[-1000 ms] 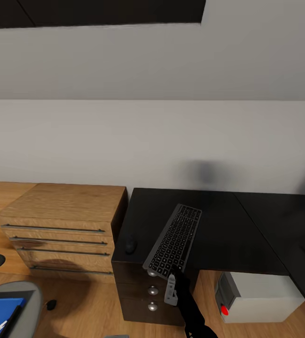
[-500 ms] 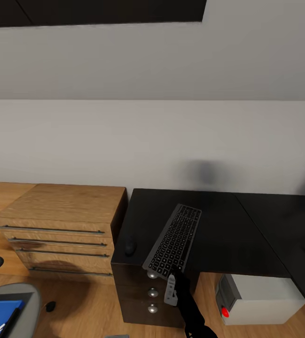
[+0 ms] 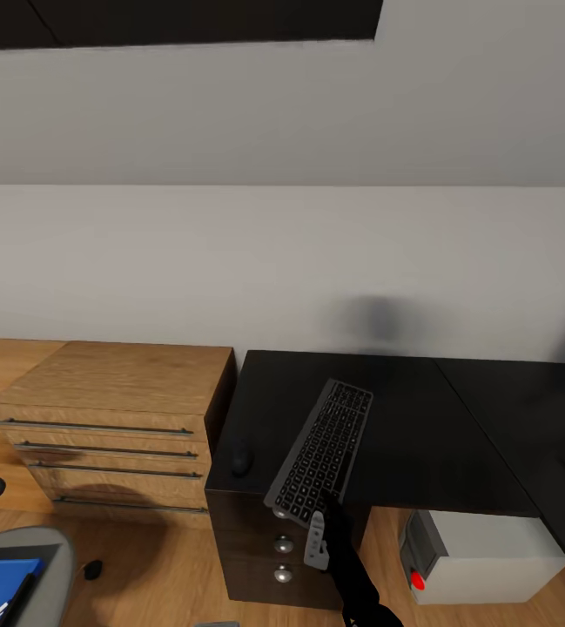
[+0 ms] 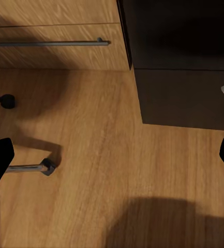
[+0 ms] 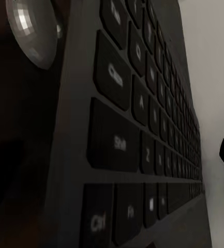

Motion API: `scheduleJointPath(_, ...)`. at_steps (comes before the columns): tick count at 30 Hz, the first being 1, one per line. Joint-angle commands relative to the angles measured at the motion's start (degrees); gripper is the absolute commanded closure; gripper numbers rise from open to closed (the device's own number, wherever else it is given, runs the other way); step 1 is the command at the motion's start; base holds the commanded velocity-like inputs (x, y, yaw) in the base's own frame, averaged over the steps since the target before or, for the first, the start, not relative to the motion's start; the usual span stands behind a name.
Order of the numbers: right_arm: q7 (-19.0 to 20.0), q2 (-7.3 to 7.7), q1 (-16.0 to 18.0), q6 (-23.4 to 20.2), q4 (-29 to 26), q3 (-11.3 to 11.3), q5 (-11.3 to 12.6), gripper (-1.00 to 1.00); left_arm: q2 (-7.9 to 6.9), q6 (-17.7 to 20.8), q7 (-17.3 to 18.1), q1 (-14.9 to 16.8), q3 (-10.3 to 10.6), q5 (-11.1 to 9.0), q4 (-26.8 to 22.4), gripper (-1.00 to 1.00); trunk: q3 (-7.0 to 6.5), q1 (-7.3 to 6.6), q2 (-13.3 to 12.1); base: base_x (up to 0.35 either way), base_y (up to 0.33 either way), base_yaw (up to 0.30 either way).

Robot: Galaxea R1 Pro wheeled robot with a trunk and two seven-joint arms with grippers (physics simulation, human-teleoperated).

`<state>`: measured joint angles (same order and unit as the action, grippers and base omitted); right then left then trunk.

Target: In the bedroom, organize the workspace by keeping the computer under the desk, ensuring the monitor is on the desk, placing the keyboard on the desk next to the monitor, placing the mouse on the desk next to the keyboard, moving the folder from the swivel chair onto the desk next to the mouse, stacking the notebook on top of the folder with the pen on top of the notebook, and positioning the swivel chair next to the desk.

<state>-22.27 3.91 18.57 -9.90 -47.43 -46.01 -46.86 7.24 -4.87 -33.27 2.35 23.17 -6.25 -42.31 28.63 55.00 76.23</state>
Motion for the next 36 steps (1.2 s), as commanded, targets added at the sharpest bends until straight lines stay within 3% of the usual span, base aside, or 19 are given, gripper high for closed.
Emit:
scheduleJointPath(1,-0.23,0.05,0.06,-0.58,-0.03,-0.26,-0.51,-1.0,-0.04,-0.41,-0.31,0.05,0.28,-0.61,0.04,-1.0,0.06,0.0,0.03,0.0,0.0,0.0)
scheduleJointPath(30,-0.28,0.04,0.06,-0.47,-0.03,-0.28,-0.51,-1.0,-0.04,-0.41,-0.31,0.08,0.3,-0.61,0.04,-1.0,0.06,0.0,0.03,-0.049,0.001,0.0)
scheduleJointPath(36,-0.31,0.05,0.06,-0.47,-0.03,-0.27,-0.51,-1.0,-0.04,-0.41,-0.31,0.08,0.3,-0.61,0.04,-1.0,0.06,0.0,0.03,-0.241,0.103,0.0)
